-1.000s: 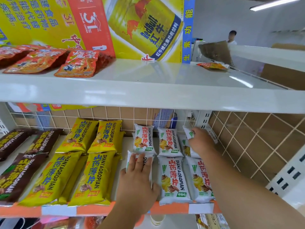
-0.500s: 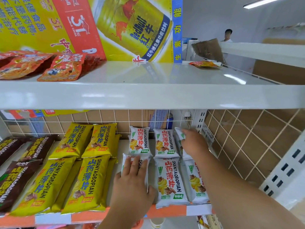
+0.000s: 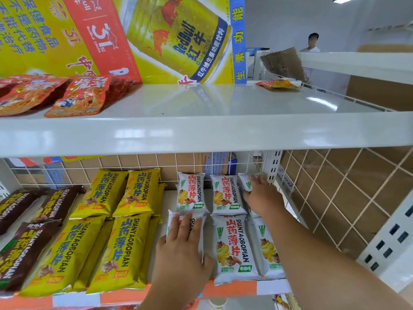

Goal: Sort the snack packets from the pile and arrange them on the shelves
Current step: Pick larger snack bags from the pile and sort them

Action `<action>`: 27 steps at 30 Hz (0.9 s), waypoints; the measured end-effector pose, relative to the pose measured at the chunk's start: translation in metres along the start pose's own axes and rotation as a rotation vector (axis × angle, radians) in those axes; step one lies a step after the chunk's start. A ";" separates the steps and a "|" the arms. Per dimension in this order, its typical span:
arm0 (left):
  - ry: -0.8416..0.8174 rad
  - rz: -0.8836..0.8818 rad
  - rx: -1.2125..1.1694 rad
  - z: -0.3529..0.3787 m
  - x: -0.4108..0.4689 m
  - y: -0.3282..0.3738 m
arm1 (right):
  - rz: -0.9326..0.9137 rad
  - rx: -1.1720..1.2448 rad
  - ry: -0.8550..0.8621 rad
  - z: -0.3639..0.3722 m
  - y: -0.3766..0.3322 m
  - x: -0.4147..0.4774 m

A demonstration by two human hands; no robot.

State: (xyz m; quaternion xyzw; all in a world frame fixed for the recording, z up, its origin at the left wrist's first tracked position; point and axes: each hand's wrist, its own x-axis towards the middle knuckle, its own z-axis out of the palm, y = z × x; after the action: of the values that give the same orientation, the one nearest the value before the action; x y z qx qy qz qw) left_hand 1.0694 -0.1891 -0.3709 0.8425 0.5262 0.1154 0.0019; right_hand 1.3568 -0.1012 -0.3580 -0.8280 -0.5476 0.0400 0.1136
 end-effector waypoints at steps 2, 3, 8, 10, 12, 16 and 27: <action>0.008 0.004 0.002 0.001 0.000 0.001 | 0.006 -0.017 -0.028 -0.003 -0.002 0.001; 0.016 0.006 0.002 0.001 0.000 0.001 | 0.011 -0.024 -0.040 -0.003 -0.003 0.001; 0.045 0.006 0.010 0.003 0.001 -0.001 | 0.007 -0.027 -0.045 -0.004 -0.004 0.002; 0.055 0.002 0.015 0.005 0.001 -0.002 | 0.016 -0.014 -0.059 -0.006 -0.004 0.000; 0.057 0.001 0.021 0.007 0.001 -0.003 | 0.020 0.003 -0.049 -0.008 -0.007 -0.008; 0.044 0.006 0.048 0.008 0.004 -0.003 | -0.010 0.008 0.034 -0.011 -0.014 -0.033; -0.062 -0.009 -0.005 -0.022 0.007 0.003 | -0.035 -0.080 0.020 -0.045 -0.049 -0.103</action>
State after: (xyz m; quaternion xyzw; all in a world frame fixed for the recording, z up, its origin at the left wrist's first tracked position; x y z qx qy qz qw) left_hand 1.0704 -0.1869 -0.3478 0.8432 0.5294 0.0906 0.0211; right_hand 1.2803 -0.1832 -0.3090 -0.8225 -0.5620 0.0079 0.0867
